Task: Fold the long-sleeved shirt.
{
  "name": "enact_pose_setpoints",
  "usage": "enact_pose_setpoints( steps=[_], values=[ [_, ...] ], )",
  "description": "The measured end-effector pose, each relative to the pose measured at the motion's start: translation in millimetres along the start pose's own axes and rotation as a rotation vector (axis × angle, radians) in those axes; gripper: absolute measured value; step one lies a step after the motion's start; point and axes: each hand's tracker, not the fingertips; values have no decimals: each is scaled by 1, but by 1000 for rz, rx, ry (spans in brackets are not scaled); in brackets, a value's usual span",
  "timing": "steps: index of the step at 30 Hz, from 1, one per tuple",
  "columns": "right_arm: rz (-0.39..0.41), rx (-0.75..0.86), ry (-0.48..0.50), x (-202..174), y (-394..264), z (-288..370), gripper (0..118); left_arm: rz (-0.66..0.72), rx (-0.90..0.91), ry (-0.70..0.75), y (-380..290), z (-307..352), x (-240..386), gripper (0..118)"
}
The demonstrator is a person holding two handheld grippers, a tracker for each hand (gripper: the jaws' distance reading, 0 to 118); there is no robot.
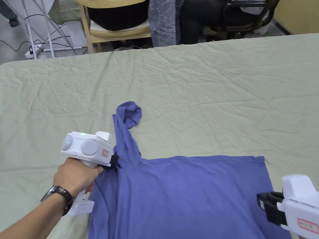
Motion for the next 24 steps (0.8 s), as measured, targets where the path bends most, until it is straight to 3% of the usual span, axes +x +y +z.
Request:
enact_pose_setpoints(
  steps=[2,3,5,6,8,12,14,17,19,21,22,23,24],
  values=[
    [3,17,-6,10,21,-2,1,0,-4,4,1,-1,1,4],
    [0,20,-7,17,34,-5,7,-1,-5,5,0,-2,1,4],
    [-20,11,-21,31,60,-17,57,-1,-1,7,-2,-3,1,4],
    [-48,-15,-40,39,73,-27,72,8,3,6,-3,-4,-1,4],
    [-71,-128,-61,53,94,-50,73,24,11,-1,-5,-7,-4,4],
    [-51,-168,-57,74,116,-100,71,36,11,-14,-3,-7,-8,4],
    [-97,-208,-91,78,115,-120,70,33,7,-17,-2,-8,-9,4],
    [-142,-292,-45,83,104,-157,61,35,6,-18,-3,-10,-10,4],
    [-39,-236,-103,74,97,-161,62,35,7,-16,-3,-10,-9,4],
    [-37,-242,-127,68,100,-156,58,28,6,-12,-3,-11,-8,4],
    [-24,-235,-120,64,99,-153,43,26,6,-10,-3,-11,-9,4],
    [-6,-221,-95,63,99,-151,20,25,5,-9,-2,-11,-9,4],
    [-4,-198,-77,62,100,-150,7,26,6,-6,-2,-12,-8,4]
  ],
)
